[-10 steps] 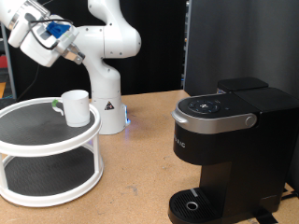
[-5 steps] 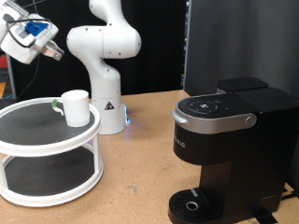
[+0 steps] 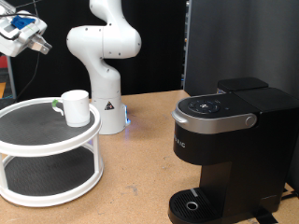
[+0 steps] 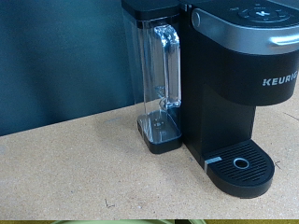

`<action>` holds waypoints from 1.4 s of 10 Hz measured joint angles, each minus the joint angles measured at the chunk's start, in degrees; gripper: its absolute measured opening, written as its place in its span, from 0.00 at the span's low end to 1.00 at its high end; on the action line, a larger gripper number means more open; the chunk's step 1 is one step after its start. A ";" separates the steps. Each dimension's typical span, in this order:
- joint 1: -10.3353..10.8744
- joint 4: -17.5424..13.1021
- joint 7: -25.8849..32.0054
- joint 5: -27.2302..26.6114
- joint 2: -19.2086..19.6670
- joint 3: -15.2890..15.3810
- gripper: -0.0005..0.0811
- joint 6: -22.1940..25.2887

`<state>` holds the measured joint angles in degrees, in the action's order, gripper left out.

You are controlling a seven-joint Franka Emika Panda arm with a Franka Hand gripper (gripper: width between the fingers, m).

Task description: Make a cup of coffee with the keurig machine

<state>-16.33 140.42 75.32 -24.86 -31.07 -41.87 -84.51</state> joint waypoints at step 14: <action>0.14 9.13 13.49 -2.46 6.06 -1.26 0.02 -13.03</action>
<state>-16.19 149.55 88.82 -27.32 -25.02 -43.13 -97.54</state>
